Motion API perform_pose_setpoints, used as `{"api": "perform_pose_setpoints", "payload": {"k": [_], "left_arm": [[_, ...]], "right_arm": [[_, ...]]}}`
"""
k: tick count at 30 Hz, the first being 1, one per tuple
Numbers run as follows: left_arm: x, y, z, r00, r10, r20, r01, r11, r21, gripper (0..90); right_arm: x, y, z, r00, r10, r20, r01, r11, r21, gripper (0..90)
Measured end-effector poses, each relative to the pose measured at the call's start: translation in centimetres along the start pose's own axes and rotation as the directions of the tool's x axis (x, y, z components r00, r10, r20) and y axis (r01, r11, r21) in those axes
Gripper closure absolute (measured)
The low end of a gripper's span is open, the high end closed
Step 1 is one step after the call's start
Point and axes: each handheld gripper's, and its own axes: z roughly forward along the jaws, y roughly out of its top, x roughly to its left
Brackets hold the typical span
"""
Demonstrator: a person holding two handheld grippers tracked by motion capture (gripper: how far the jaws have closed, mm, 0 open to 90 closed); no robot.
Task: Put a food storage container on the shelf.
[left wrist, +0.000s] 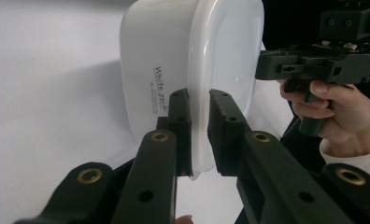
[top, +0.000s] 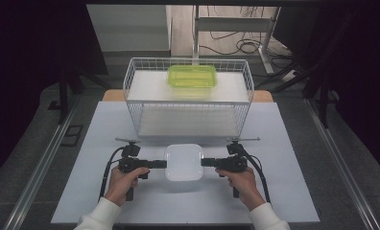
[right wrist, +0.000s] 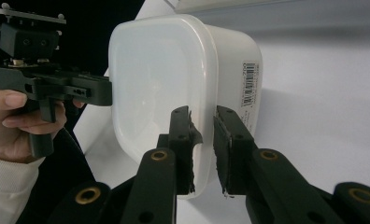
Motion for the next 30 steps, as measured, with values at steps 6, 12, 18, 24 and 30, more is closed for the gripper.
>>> {"api": "perform_pose_setpoints", "payload": {"k": [6, 12, 18, 24, 30], "left_arm": [[-0.9, 0.2, -0.5, 0.9992, 0.040, -0.006, -0.040, 0.9991, -0.015, 80.0], [-1.8, 0.4, -0.8, 0.9980, 0.062, -0.011, -0.062, 0.9977, -0.025, 80.0], [-2.3, 0.5, -1.1, 0.9967, 0.080, -0.009, -0.081, 0.9963, -0.030, 80.1], [-3.0, 0.7, -1.7, 0.9954, 0.096, -0.003, -0.096, 0.9943, -0.047, 80.1], [-4.2, 1.2, -2.7, 0.9917, 0.129, 0.002, -0.128, 0.9892, -0.070, 80.4]], "right_arm": [[0.7, 0.3, -0.6, 0.9996, -0.029, -0.006, 0.029, 0.9994, -0.018, 77.2], [1.2, 0.5, -1.3, 0.9986, -0.053, -0.004, 0.053, 0.9981, -0.032, 77.3], [1.7, 0.6, -1.7, 0.9976, -0.069, 0.002, 0.070, 0.9968, -0.040, 77.2], [2.4, 0.9, -2.3, 0.9955, -0.095, 0.003, 0.095, 0.9938, -0.058, 77.1], [3.3, 1.5, -2.9, 0.9935, -0.114, 0.001, 0.114, 0.9911, -0.069, 77.0]]}}
